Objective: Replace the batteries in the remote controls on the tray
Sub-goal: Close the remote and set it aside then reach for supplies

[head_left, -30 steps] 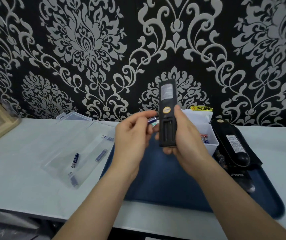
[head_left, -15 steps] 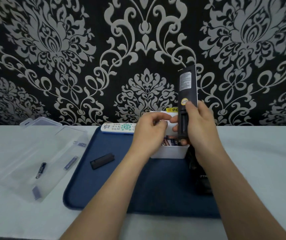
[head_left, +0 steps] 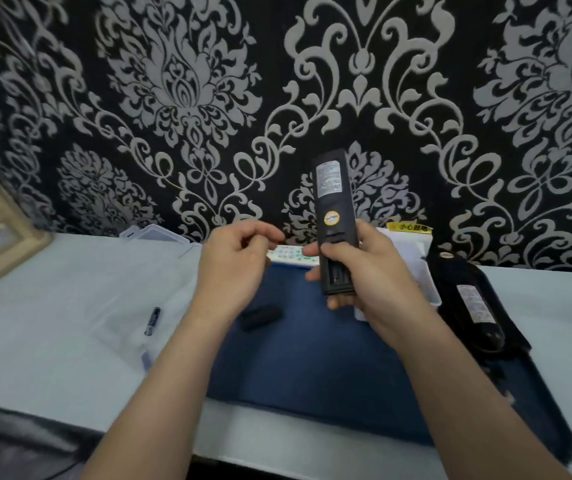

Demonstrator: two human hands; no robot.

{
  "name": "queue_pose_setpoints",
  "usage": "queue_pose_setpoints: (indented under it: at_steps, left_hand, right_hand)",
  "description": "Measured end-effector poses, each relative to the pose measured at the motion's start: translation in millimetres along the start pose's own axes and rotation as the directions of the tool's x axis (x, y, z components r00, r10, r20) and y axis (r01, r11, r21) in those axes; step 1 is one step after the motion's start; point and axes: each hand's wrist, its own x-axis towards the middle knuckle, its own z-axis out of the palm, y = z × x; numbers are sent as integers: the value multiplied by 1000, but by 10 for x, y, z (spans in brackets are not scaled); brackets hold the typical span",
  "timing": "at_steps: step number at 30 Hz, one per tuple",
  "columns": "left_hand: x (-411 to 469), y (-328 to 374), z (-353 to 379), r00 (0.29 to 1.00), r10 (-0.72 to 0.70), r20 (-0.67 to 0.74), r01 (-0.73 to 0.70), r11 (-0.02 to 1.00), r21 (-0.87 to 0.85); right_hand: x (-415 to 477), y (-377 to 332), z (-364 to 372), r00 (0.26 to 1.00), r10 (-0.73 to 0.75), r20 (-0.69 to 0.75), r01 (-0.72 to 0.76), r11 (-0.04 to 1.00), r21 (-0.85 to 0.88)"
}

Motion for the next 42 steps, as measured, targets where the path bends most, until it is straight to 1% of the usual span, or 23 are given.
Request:
queue_pose_setpoints:
  at_steps: [1, 2, 3, 4, 5, 7, 8, 9, 12, 14, 17, 21, 22, 26, 27, 29, 31, 33, 38, 40, 42]
  left_hand:
    - [23, -41, -132, 999, 25, -32, -21, 996, 92]
    - [36, -120, -345, 998, 35, -58, -21, 975, 221]
    - [53, -188, -501, 998, 33, -45, -14, 932, 361]
    - [68, -264, -668, 1000, -2, 2, 1, 875, 484]
    - [85, -343, -830, 995, -77, 60, 30, 820, 571]
    - [104, -470, -1081, 950, -266, 162, 90, 732, 675]
    - [113, -511, -1163, 922, -332, 200, 95, 693, 715]
    - [135, -534, -1191, 902, -360, 238, 72, 669, 739]
    - [207, -580, -1144, 874, -372, 311, -17, 618, 786]
    - [236, -664, -1083, 863, -378, 335, -60, 581, 812]
    - [275, -768, -1023, 839, -400, 370, -80, 581, 810]
    - [391, -806, -1016, 802, -406, 439, -167, 552, 817]
    - [409, -819, -1006, 806, -395, 441, -186, 539, 822]
    - [450, -916, -944, 877, -301, 375, -232, 419, 878]
    - [460, -918, -915, 879, -297, 372, -244, 390, 888]
    - [480, -876, -849, 862, -316, 397, -284, 347, 894]
    - [508, -833, -790, 860, -316, 401, -290, 345, 893]
    - [535, -825, -760, 875, -290, 388, -278, 356, 892]
    - [523, -824, -712, 922, -197, 334, -219, 447, 867]
    - [511, -831, -697, 936, -172, 307, -192, 482, 855]
    - [503, -843, -695, 946, -186, 267, -134, 525, 840]
  right_hand:
    - [5, 21, 81, 999, 9, 46, -9, 1000, -3]
    - [12, 56, 233, 995, 26, 94, -25, 1000, -13]
    - [16, 87, 318, 991, 40, 125, -36, 999, -31]
    - [17, 124, 404, 987, 46, 155, -39, 998, -53]
    - [15, 163, 485, 981, 49, 188, -34, 996, -83]
    - [21, 231, 643, 967, 52, 250, -12, 987, -158]
    - [24, 259, 715, 958, 53, 283, 4, 980, -198]
    - [21, 279, 758, 950, 60, 306, 15, 972, -236]
    - [11, 341, 859, 933, 82, 351, 25, 957, -290]
    - [18, 377, 909, 931, 96, 353, 19, 951, -308]
    - [29, 413, 920, 939, 106, 328, -3, 954, -300]
    - [31, 437, 922, 941, 120, 316, -23, 956, -293]
    - [35, 438, 919, 943, 123, 310, -31, 958, -285]
    - [58, 422, 897, 950, 124, 285, -53, 968, -244]
    - [65, 425, 890, 951, 124, 283, -56, 970, -238]
    - [77, 436, 878, 951, 128, 283, -60, 970, -236]
    - [85, 448, 878, 949, 132, 285, -61, 967, -246]
    - [84, 470, 889, 946, 147, 288, -65, 959, -276]
    - [101, 577, 931, 928, 218, 302, -105, 931, -350]
    - [101, 624, 967, 921, 247, 300, -143, 933, -330]
    - [99, 662, 1002, 914, 281, 292, -200, 940, -277]
